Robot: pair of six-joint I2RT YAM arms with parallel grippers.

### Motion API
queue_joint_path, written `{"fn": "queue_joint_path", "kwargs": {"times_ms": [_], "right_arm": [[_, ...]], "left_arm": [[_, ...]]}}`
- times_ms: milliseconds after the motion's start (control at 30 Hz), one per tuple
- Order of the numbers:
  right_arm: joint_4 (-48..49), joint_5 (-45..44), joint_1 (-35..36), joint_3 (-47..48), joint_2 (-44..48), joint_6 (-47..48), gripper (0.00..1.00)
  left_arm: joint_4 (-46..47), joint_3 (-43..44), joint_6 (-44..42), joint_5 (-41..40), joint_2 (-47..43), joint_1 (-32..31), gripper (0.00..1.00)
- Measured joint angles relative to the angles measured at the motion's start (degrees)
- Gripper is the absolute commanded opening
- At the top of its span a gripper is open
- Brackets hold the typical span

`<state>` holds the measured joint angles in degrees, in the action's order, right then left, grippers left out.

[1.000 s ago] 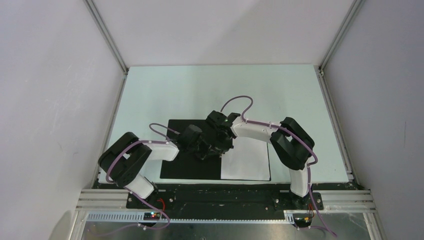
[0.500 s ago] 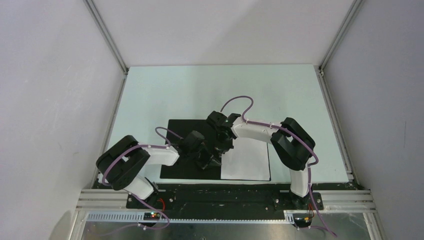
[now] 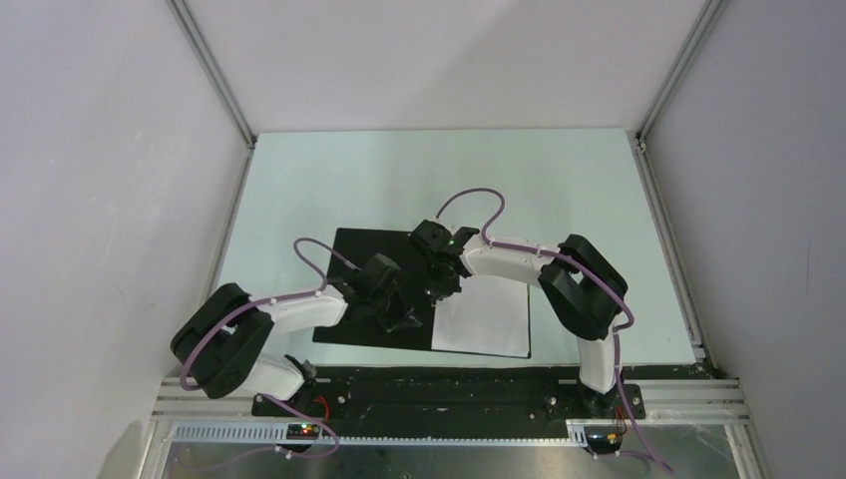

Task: Put the files into the folder

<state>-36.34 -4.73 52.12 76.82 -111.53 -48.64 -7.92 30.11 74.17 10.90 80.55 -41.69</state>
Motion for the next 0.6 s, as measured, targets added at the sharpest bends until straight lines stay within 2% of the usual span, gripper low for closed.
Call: {"fn": "queue_joint_path", "kwargs": {"times_ms": [167,600], "right_arm": [[1.3,-0.7,0.1,0.3,-0.3,0.7,0.01],[-2.3,-4.7,2.0,4.2,-2.3,2.0,0.07]], "left_arm": [[-1.9,0.9,-3.1,-1.5,0.2,0.8,0.00],[-2.1,1.3,-3.2,-1.1,0.7,0.8,0.00]]}}
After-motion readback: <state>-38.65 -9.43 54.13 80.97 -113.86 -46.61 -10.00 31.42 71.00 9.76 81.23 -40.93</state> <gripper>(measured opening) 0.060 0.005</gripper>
